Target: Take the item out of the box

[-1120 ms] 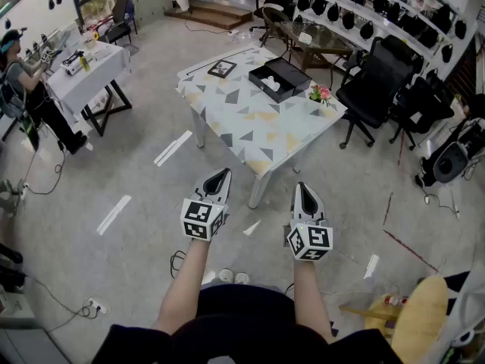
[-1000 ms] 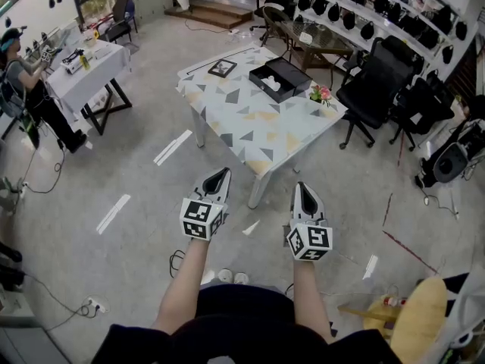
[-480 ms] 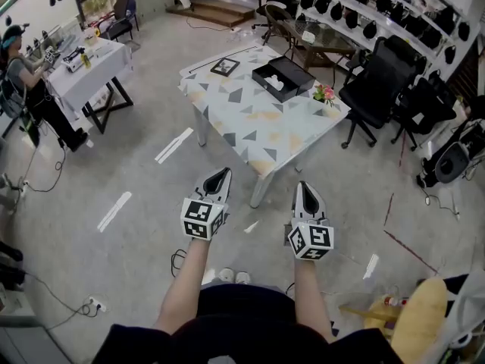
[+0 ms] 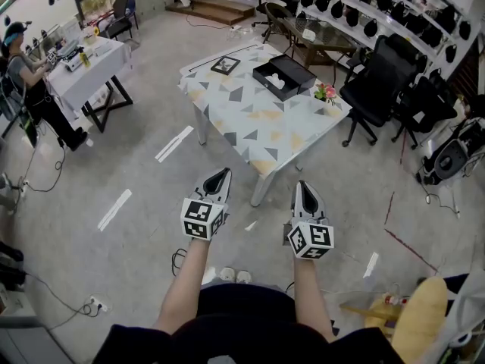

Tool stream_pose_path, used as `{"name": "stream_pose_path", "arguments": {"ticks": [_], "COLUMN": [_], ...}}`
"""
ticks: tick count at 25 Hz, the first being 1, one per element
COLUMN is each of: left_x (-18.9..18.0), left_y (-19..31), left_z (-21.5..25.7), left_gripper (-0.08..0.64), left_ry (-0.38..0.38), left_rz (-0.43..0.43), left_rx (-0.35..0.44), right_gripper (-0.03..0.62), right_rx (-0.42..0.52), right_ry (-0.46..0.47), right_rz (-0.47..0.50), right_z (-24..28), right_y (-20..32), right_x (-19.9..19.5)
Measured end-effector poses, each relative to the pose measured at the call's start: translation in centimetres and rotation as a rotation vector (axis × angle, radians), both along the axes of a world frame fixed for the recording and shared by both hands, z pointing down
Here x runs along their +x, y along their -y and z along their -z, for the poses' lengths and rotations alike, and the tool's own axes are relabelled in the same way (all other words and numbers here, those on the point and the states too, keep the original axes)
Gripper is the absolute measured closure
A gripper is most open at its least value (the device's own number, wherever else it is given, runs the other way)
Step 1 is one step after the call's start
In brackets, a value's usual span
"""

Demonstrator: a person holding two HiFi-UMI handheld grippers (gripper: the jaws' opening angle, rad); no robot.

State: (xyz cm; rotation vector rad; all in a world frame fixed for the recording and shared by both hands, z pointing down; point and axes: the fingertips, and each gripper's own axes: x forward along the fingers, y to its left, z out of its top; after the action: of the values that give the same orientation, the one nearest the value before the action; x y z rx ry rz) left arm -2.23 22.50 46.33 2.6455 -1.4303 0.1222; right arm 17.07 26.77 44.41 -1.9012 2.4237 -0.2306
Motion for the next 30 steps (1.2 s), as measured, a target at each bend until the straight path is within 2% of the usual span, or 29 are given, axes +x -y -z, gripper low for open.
{"name": "stream_pose_path", "arguments": {"ticks": [5,12,18,24,30], "left_x": [-0.4,-1.3,-2.8,-4.1,-6.1], "left_y": [0.3,0.7,1.4,2.6,3.6], "left_z": [-0.3,-0.9,-1.2,-1.2,-1.5], "left_gripper": [0.54,0.54,0.54,0.54,0.54], "left_ry": [-0.003,-0.001,-0.003,-0.001,-0.032], "left_rz": [0.004,0.01,0.02,0.01,0.035], "left_rx": [-0.009,-0.022,-0.025,-0.012,-0.016], "right_gripper": [0.578,0.462,0.406,0.38,0.374], "right_rx": [0.011,0.034,0.027,0.064,0.046], "right_ry": [0.01,0.023,0.04,0.039,0.054], "right_rz": [0.023,0.053,0.046,0.054,0.01], "right_z": [0.3,0.9,0.4,0.0,0.1], "right_y": [0.3,1.0,2.0,3.4,3.5], "right_x": [-0.7,-1.7,-2.4,-3.1,-3.3]}}
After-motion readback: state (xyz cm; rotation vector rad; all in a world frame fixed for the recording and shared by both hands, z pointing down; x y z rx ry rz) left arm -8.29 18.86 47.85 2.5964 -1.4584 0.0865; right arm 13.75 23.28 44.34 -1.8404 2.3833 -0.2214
